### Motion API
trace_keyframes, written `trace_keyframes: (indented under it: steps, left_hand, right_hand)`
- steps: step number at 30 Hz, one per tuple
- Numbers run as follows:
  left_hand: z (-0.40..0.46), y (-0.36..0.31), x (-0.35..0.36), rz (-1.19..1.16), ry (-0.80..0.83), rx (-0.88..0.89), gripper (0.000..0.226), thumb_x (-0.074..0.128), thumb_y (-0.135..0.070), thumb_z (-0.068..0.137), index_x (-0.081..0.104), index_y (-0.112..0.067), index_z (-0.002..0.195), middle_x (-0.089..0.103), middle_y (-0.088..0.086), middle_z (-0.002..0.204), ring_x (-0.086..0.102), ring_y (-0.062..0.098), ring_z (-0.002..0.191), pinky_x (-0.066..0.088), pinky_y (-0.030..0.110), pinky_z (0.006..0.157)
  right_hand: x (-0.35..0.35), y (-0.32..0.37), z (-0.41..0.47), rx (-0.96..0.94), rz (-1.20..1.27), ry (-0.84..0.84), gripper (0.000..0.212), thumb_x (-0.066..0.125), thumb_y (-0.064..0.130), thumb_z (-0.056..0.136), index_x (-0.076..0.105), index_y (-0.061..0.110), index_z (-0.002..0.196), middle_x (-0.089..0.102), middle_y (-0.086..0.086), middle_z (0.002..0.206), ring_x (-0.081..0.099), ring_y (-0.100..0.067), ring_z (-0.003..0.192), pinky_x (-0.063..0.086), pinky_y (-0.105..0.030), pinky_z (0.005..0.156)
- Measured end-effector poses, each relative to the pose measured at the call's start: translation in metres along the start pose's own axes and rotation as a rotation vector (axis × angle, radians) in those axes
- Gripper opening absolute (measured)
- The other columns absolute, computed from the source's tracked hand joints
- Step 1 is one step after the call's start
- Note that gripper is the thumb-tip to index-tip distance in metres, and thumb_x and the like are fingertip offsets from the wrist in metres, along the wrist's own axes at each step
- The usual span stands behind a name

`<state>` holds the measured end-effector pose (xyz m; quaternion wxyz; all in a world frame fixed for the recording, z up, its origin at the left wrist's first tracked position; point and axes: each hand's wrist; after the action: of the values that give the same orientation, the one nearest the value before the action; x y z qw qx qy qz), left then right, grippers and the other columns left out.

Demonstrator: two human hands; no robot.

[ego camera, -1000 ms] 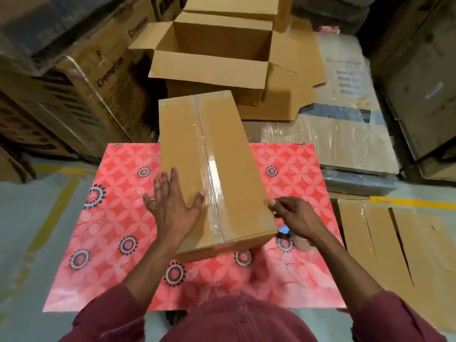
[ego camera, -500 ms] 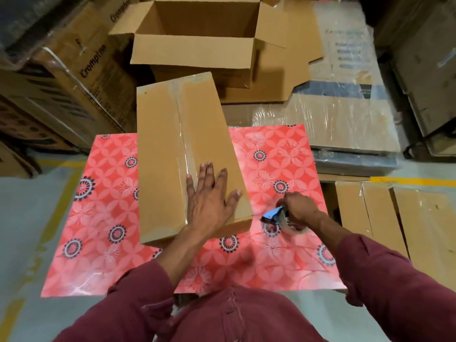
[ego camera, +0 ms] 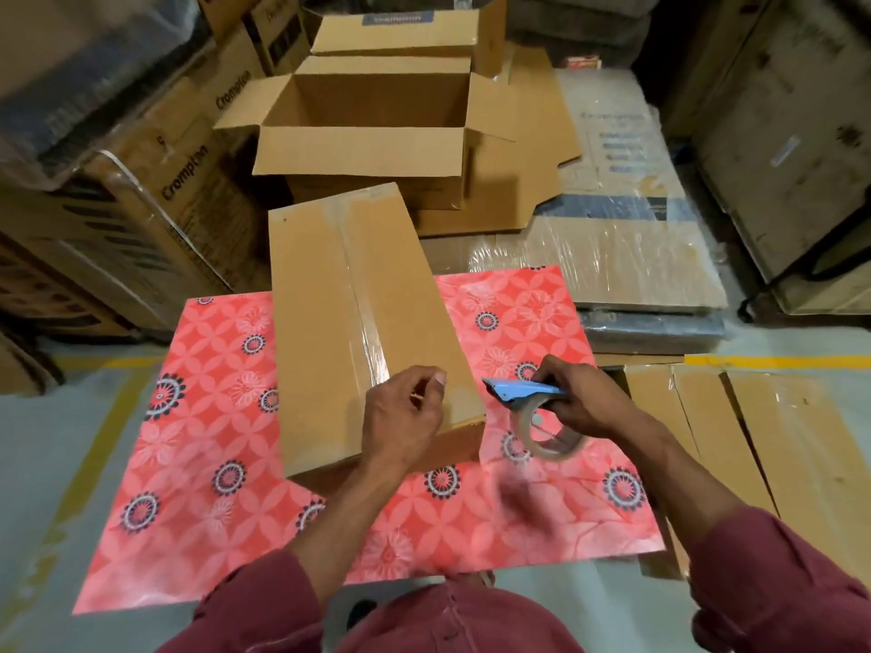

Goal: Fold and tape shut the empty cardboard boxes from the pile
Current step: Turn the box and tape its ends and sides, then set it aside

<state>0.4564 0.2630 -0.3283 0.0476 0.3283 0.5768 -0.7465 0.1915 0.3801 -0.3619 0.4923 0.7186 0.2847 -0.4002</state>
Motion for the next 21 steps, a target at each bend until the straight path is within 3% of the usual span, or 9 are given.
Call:
trace_keyframes:
  steps: [2,5,9,13,16,21]
  left_hand:
    - [-0.013,0.001,-0.004,-0.211,0.017,-0.158,0.016,0.068,-0.025,0.1,0.079,-0.025,0.087,0.076,-0.011,0.079,0.067,0.003,0.07,0.054,0.021,0.065]
    - [-0.035,-0.01,-0.017,-0.669,0.087,-0.521,0.022,0.062,-0.023,0.105,0.075,-0.012,0.091,0.077,0.001,0.078,0.063,0.017,0.06,0.054,0.027,0.05]
    - [-0.06,-0.011,-0.047,-1.037,0.258,-0.877,0.044,0.052,-0.046,0.105,0.067,-0.005,0.099,0.077,0.013,0.087,0.067,0.021,0.057,0.048,0.031,0.059]
    - [-0.081,0.011,-0.085,-1.25,0.315,-0.976,0.045,0.053,-0.051,0.102,0.063,-0.008,0.109,0.075,0.019,0.103,0.07,0.026,0.071,0.055,0.033,0.064]
    - [-0.095,0.027,-0.111,-1.318,0.266,-0.984,0.042,0.054,-0.048,0.102,0.066,-0.007,0.098,0.077,0.017,0.095,0.068,0.026,0.077,0.053,0.036,0.07]
    - [-0.101,0.052,-0.141,-1.326,0.225,-1.024,0.032,0.06,-0.036,0.1,0.066,-0.005,0.108,0.069,0.014,0.084,0.065,0.024,0.072,0.058,0.031,0.057]
  right_hand:
    - [-0.017,0.027,-0.016,-0.031,0.054,-0.069,0.028,0.071,0.032,0.079,0.056,0.033,0.103,0.074,0.01,0.091,0.069,-0.024,0.081,0.054,-0.044,0.066]
    - [-0.034,0.076,-0.037,-0.086,0.031,-0.107,0.035,0.073,0.018,0.075,0.056,0.035,0.101,0.074,0.01,0.092,0.069,-0.019,0.08,0.054,-0.044,0.066]
    - [-0.039,0.151,-0.06,-0.158,-0.047,-0.105,0.045,0.07,0.016,0.07,0.055,0.041,0.105,0.072,0.012,0.093,0.068,-0.02,0.081,0.054,-0.043,0.066]
    - [-0.024,0.211,-0.074,-0.201,-0.089,-0.081,0.056,0.072,0.022,0.07,0.055,0.042,0.121,0.071,0.012,0.107,0.066,-0.02,0.089,0.053,-0.039,0.069]
    - [-0.011,0.242,-0.076,-0.225,-0.195,-0.075,0.067,0.077,0.031,0.069,0.055,0.039,0.131,0.069,0.008,0.119,0.065,-0.022,0.099,0.054,-0.04,0.073]
    - [0.014,0.272,-0.069,-0.322,-0.298,-0.07,0.071,0.063,0.038,0.066,0.053,0.038,0.136,0.065,0.005,0.115,0.066,-0.029,0.098,0.055,-0.044,0.07]
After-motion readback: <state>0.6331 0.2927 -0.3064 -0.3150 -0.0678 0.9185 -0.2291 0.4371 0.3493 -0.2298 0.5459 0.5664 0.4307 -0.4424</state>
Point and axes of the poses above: each hand's wrist, its own z-axis towards the middle knuckle, its own x-axis out of the palm, y = z × x
